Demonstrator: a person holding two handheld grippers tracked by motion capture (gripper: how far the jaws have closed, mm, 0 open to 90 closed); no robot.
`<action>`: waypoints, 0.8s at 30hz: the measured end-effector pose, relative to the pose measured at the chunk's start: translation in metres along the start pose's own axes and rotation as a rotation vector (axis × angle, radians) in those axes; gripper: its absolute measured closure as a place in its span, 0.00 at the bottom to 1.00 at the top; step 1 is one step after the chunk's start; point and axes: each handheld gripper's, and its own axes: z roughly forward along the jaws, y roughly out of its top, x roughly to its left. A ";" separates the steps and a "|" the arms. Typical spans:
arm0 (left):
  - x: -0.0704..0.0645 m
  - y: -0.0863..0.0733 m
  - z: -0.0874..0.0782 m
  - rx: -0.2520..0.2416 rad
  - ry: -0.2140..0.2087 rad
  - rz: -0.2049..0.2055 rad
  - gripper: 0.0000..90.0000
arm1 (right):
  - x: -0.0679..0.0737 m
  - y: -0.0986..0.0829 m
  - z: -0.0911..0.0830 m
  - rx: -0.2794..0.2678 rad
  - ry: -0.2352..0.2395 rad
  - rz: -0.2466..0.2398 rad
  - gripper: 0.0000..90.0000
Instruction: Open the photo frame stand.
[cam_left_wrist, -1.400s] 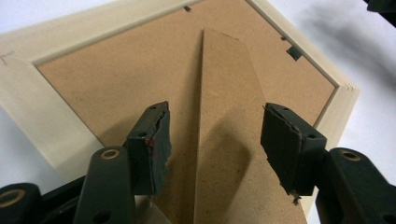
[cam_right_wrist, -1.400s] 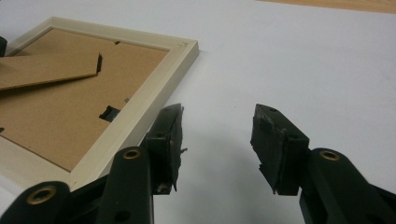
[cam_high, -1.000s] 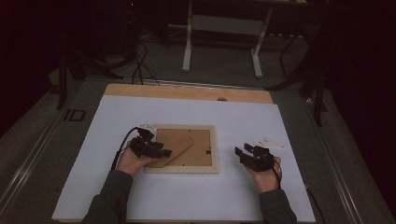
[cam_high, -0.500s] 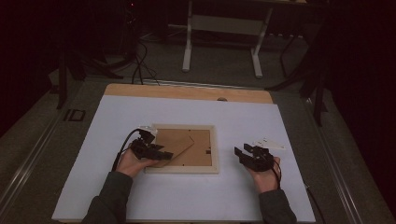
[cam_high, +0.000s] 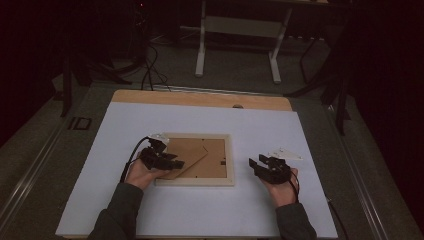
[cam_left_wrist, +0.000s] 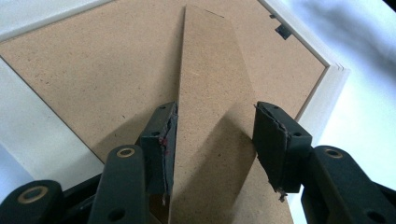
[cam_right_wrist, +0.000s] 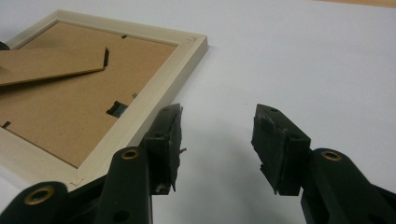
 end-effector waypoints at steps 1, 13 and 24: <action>0.001 0.000 0.000 0.004 -0.004 -0.004 0.58 | 0.000 0.000 0.000 0.001 0.000 0.000 0.57; -0.009 -0.001 0.008 0.043 0.007 0.048 0.37 | 0.002 0.000 0.001 0.001 0.003 -0.003 0.57; -0.012 0.000 0.008 0.054 0.054 0.081 0.42 | 0.003 0.000 0.002 0.007 0.006 -0.005 0.57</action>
